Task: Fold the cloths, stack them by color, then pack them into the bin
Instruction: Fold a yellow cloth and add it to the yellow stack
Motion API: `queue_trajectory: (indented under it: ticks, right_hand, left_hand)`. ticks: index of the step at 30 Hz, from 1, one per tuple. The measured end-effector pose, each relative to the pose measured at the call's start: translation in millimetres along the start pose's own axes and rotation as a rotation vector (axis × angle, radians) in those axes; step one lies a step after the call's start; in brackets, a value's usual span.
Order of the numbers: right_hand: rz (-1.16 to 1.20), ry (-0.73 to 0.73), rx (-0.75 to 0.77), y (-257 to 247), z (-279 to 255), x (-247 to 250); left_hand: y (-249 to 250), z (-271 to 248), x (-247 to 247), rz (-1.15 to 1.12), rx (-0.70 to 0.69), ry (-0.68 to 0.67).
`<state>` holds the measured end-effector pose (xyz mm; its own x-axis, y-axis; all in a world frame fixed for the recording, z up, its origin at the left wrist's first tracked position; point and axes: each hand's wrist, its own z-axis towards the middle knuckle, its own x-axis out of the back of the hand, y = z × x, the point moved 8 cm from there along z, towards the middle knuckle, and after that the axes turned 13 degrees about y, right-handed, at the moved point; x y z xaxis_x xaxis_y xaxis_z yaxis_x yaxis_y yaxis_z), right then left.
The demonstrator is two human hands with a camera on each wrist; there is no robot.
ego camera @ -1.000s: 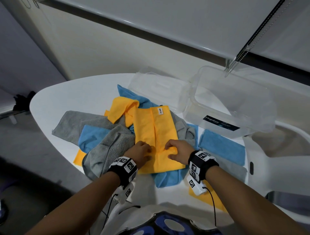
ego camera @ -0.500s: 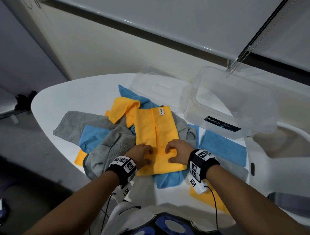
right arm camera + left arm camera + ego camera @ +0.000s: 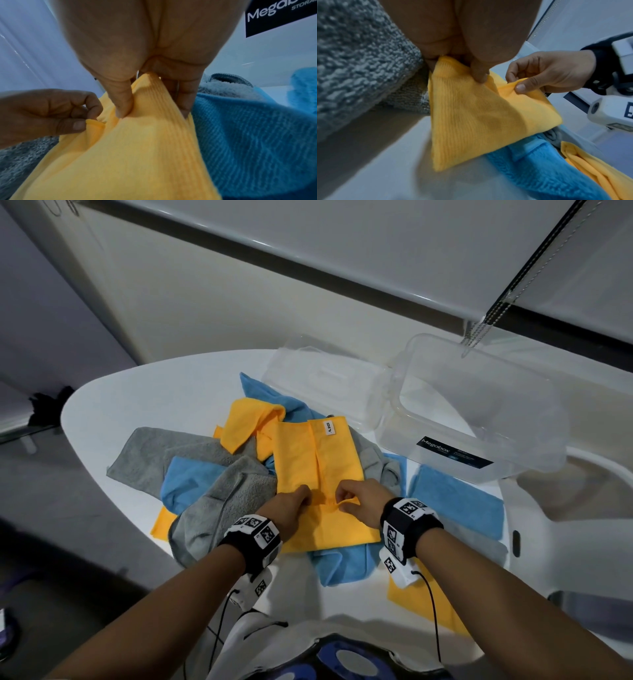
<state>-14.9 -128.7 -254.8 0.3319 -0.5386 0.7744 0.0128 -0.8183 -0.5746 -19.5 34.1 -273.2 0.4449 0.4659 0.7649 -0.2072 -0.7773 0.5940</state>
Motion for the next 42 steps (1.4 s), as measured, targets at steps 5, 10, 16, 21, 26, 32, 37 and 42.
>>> queue_trajectory:
  ticks: [5, 10, 16, 21, 26, 32, 37, 42]
  right_hand:
    - [-0.067, 0.033, -0.027, 7.8, 5.1, 0.4]
    - [-0.060, 0.126, 0.025, -0.2, 5.2, 6.5]
    - [-0.188, 0.134, 0.001, 4.8, 2.8, -1.3]
    - [-0.303, 0.259, 0.109, -10.8, -8.6, 7.5]
    - [-0.386, 0.264, 0.360, -39.9, -30.7, 2.5]
    - [-0.512, -0.158, 0.342, -10.5, -32.0, -45.7]
    - [-0.578, -0.177, 0.386, 0.0, -31.7, -58.0]
    - [-0.552, -0.164, 0.399, -1.3, -31.1, -60.7]
  left_hand:
    - [-4.5, 8.1, -1.7, 0.062, 0.025, -0.032]
    - [-2.8, 13.0, -1.1, 0.099, -0.027, 0.091]
    - [-2.1, 6.0, -2.4, 0.386, -0.061, 0.180]
    - [9.8, -0.8, 6.3, 0.440, -0.117, 0.228]
    - [22.6, 9.1, 34.2, 0.360, -0.200, 0.306]
    - [35.9, 54.4, 3.1, 0.625, -0.413, -0.041]
    - [11.7, 76.4, -0.2, 0.773, -0.376, -0.135]
    - [-8.5, 91.2, 11.0, 0.769, -0.267, -0.126]
